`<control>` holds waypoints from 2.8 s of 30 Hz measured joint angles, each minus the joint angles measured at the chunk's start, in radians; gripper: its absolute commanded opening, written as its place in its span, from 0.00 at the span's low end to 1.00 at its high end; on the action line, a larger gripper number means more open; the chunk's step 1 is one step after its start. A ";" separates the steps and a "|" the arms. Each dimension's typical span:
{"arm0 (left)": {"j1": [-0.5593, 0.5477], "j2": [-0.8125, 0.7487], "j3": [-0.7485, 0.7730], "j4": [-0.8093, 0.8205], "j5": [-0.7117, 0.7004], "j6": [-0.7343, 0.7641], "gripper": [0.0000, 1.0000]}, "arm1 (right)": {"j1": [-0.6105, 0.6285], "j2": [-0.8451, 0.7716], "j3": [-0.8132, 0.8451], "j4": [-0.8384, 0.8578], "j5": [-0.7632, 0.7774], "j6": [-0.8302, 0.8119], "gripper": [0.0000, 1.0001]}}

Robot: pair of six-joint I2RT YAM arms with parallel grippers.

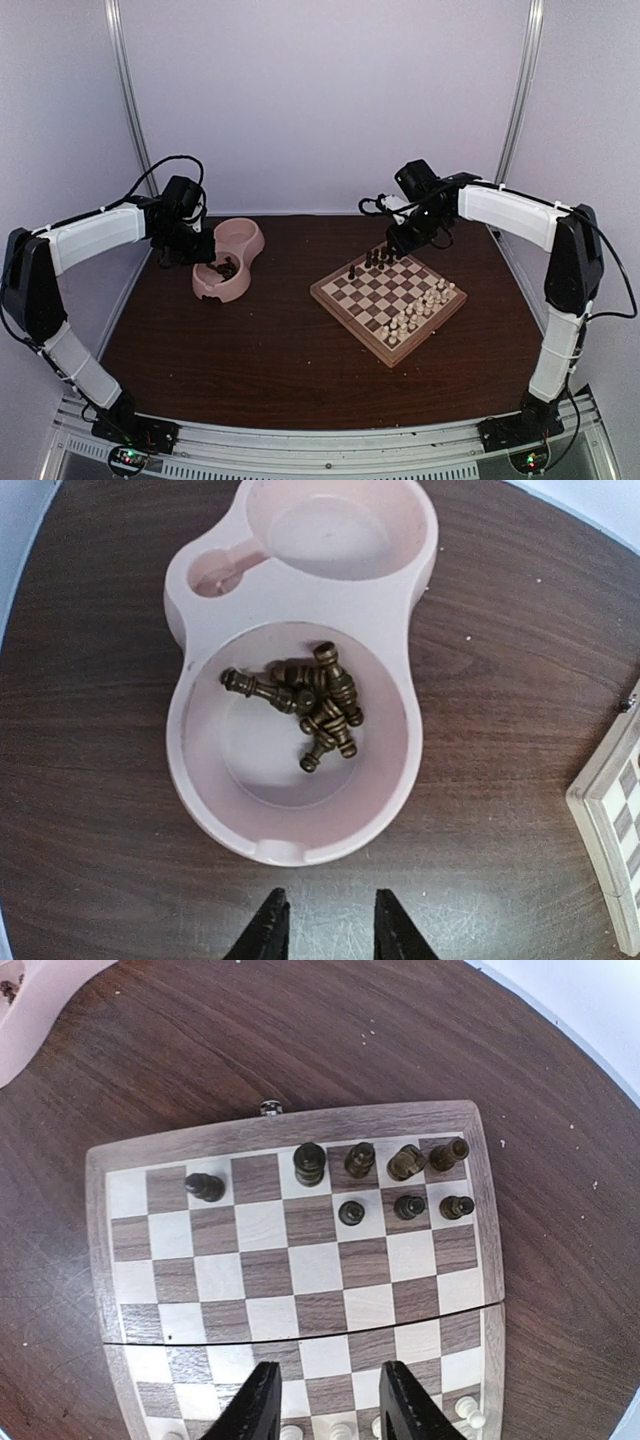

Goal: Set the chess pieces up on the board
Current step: Place the pawn at f7, then pick up the queen from the storage box, then place the queen on the chessboard.

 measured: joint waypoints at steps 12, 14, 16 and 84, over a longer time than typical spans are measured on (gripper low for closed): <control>0.079 0.240 0.037 0.142 0.041 -0.214 0.19 | 0.018 -0.222 -0.254 0.138 -0.097 0.019 0.35; 0.080 0.259 0.015 0.204 0.022 -0.266 0.21 | 0.018 -0.243 -0.274 0.151 -0.106 0.019 0.35; 0.080 0.275 0.002 0.241 -0.002 -0.316 0.21 | 0.018 -0.259 -0.284 0.163 -0.111 0.018 0.35; -0.313 0.036 -0.138 0.766 0.452 0.288 0.10 | 0.087 -0.287 -0.222 0.212 -0.507 0.236 0.32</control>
